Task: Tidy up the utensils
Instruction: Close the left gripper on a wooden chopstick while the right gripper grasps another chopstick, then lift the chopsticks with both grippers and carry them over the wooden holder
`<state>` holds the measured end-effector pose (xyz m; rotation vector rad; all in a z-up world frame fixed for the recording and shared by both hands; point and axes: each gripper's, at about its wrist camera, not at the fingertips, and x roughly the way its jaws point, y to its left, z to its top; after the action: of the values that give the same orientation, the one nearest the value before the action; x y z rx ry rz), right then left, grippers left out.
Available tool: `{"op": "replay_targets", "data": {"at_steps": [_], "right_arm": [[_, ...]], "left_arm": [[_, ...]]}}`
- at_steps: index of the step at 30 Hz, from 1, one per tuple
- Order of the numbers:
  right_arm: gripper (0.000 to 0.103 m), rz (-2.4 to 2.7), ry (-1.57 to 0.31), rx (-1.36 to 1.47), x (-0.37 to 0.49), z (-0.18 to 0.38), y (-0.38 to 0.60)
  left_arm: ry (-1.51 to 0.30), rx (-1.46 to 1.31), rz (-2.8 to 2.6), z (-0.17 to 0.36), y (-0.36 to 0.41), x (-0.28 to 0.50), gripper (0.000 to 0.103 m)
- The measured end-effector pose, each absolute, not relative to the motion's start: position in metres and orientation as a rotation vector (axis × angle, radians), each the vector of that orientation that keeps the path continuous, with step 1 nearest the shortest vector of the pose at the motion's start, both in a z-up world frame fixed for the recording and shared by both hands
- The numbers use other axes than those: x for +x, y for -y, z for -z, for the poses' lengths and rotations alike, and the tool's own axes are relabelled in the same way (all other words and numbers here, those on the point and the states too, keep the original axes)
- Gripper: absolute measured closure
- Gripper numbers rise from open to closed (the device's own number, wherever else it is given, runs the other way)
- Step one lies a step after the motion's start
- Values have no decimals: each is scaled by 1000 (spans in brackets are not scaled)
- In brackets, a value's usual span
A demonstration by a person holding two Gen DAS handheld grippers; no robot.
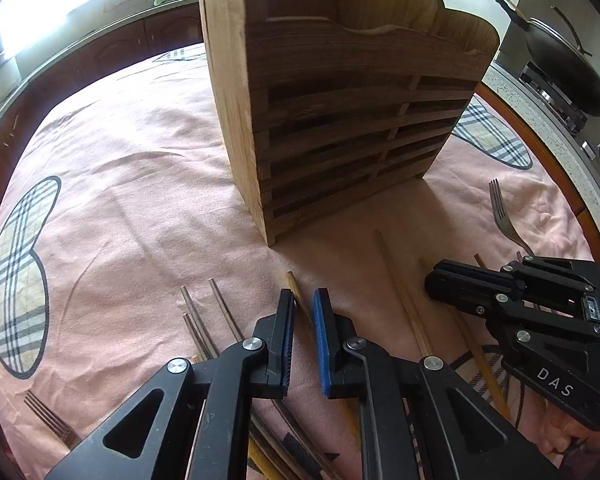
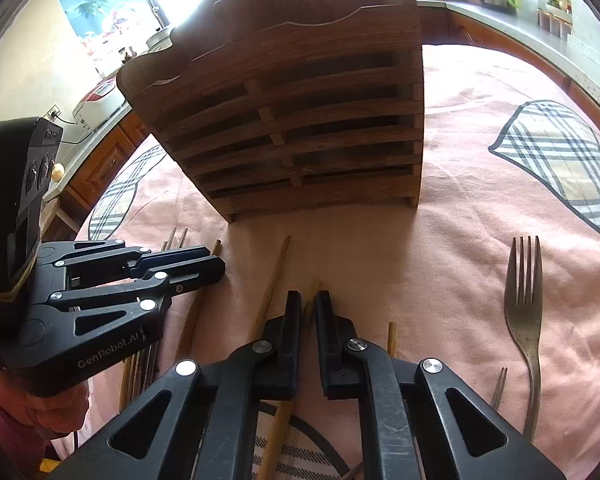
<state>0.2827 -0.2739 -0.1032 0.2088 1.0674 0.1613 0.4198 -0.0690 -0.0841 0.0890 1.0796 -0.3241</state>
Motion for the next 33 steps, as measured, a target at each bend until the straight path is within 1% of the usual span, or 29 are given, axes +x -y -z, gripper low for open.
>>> {"op": "replay_targets", "data": {"at_steps": [5, 13, 22, 33], "right_arm": [[98, -161, -1020, 237, 265, 84, 283], [98, -165, -907, 259, 239, 31, 302], [98, -161, -787, 253, 235, -19, 275], [98, -144, -714, 219, 233, -41, 268]], "left_arm": [[-1031, 51, 364, 66, 65, 402, 99], [-922, -37, 391, 18, 48, 363, 99], [-803, -100, 412, -32, 23, 315, 100], [-704, -136, 398, -53, 6, 280, 100]]}}
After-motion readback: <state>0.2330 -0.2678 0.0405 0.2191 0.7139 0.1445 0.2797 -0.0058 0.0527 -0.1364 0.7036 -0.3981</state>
